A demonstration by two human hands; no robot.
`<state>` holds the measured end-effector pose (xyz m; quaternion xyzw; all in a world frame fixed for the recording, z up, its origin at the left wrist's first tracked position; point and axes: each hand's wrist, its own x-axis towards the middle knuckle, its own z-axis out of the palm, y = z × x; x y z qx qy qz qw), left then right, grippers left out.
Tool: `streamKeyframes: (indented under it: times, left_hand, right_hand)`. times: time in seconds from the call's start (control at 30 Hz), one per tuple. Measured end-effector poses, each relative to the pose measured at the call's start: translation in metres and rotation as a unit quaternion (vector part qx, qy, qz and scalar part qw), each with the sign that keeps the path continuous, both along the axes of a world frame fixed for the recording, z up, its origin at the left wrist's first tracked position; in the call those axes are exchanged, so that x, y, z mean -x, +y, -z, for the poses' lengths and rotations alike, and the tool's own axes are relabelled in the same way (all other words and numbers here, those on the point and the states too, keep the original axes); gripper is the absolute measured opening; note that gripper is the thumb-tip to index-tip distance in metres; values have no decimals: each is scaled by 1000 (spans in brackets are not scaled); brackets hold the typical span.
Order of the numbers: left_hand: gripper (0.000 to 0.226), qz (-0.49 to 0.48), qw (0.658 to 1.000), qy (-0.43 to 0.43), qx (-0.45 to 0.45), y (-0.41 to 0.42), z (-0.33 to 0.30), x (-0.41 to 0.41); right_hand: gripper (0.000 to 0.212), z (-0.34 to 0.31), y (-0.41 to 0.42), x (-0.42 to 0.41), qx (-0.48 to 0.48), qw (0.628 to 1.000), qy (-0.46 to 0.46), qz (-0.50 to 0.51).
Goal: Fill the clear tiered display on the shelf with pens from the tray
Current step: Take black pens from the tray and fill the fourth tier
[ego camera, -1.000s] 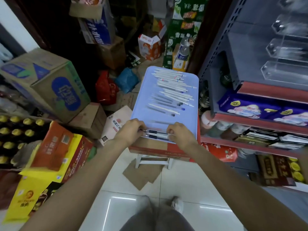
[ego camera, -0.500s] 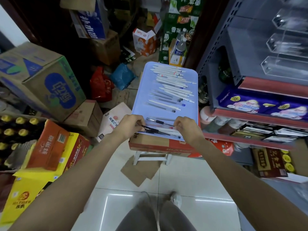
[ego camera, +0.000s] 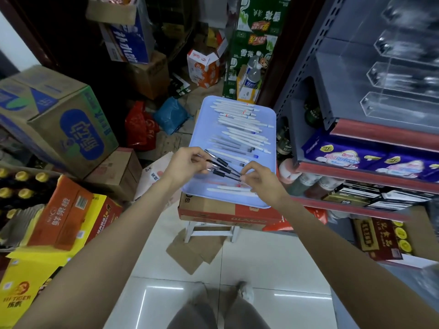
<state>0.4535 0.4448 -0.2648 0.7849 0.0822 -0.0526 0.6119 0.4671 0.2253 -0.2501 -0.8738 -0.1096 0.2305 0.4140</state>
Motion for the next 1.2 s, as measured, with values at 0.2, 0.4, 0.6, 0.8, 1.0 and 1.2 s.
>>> streamKeyframes:
  times: [0.2, 0.4, 0.6, 0.8, 1.0, 1.2]
  left_hand:
    - [10, -101, 978, 3, 180, -40, -41, -22]
    - [11, -65, 960, 8, 273, -130, -86, -51]
    - [14, 8, 975, -12, 224, -214, -134, -90]
    - [21, 45, 989, -111, 82, -333, -171, -140]
    - [19, 81, 975, -206, 6, -445, -205, -181]
    - [17, 125, 963, -235, -26, -499, -216, -209]
  right_hand:
    - [5, -33, -26, -7, -183, 978, 45, 96]
    - [12, -70, -57, -26, -311, 930, 11, 197]
    - [13, -110, -134, -51, -345, 912, 9, 221]
    - [8, -156, -258, -94, -208, 951, -125, 191]
    - [12, -181, -363, -141, -205, 949, -146, 188]
    - [16, -190, -409, -164, -221, 946, -155, 182]
